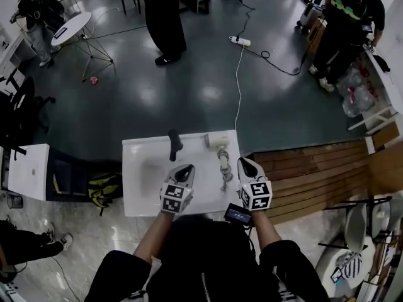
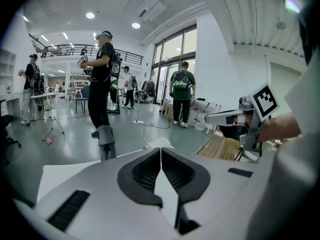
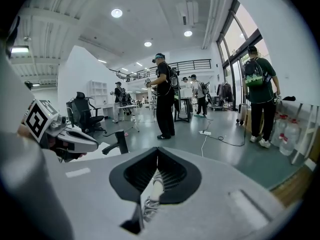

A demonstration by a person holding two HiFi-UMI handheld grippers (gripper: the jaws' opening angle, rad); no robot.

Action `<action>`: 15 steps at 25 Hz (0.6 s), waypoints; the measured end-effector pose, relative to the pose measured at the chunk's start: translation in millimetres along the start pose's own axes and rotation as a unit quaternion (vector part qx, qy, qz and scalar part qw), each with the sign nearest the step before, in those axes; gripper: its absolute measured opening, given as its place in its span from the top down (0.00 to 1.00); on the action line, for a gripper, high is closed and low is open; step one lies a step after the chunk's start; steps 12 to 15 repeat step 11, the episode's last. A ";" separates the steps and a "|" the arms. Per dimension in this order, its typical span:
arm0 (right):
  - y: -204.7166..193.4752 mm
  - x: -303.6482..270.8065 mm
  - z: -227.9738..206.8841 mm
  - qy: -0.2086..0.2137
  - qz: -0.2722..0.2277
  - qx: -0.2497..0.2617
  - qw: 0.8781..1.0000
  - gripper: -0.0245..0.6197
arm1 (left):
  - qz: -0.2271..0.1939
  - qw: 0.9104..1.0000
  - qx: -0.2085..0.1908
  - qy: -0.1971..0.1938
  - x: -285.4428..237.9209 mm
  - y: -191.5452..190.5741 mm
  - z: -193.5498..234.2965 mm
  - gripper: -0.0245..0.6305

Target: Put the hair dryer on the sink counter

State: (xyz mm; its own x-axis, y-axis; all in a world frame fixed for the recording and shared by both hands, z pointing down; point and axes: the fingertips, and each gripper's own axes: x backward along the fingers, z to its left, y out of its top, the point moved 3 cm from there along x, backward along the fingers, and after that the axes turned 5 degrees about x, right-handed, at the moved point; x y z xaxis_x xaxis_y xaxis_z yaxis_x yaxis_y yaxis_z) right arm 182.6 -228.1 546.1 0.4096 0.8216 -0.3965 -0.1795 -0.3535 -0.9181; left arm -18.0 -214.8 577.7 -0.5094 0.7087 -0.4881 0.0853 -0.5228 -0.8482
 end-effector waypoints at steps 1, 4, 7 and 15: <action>0.0 -1.0 0.7 0.001 0.001 0.000 1.000 0.95 | 0.000 1.000 0.000 0.000 0.3 -0.1 1.0 0.94; 1.2 -3.3 3.3 0.003 0.001 0.001 1.000 0.95 | 0.000 1.000 0.001 0.000 1.1 1.2 3.0 0.94; 2.2 -4.6 6.9 0.009 0.003 0.004 1.000 0.95 | 0.000 1.000 0.000 0.001 2.2 2.4 5.1 0.94; 0.3 -6.2 9.2 0.012 0.007 0.007 1.000 0.95 | 0.001 1.000 -0.002 0.003 1.8 1.6 8.2 0.94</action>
